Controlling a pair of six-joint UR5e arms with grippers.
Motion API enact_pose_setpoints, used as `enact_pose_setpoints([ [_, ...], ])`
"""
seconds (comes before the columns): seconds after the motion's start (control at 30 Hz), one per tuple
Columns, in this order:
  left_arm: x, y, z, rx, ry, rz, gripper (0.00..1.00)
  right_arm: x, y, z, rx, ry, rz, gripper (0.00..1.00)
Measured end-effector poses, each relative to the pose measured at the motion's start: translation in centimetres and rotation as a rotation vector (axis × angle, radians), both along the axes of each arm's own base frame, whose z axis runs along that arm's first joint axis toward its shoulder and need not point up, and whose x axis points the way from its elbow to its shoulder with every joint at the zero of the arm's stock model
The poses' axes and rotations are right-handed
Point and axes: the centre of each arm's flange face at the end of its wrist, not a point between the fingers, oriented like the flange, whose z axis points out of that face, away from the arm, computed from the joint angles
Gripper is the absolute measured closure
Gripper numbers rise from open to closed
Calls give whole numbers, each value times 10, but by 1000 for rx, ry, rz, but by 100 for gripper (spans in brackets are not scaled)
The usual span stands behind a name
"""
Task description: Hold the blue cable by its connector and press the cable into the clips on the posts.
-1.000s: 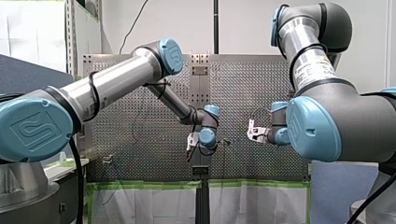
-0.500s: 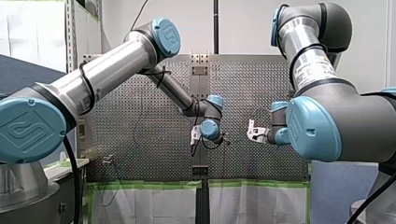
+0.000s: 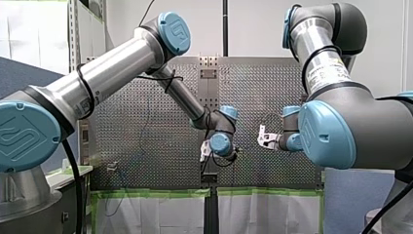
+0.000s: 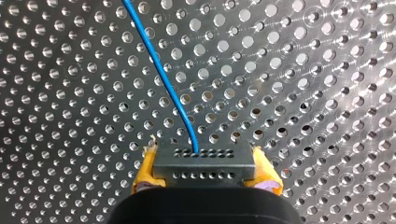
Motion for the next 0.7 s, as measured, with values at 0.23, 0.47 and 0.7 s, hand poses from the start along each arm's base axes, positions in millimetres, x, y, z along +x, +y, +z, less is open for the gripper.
enact_pose_setpoints([
  [0.23, 2, 2, -2, -16, -9, 4, 0, 0, 0, 0, -2, 0, 0, 100],
  [0.47, 5, -4, 2, -64, -45, 4, 0, 0, 0, 0, -2, 0, 0, 100],
  [0.7, 11, -9, 6, -115, -87, 8, 0, 0, 0, -1, -2, -1, 0, 100],
])
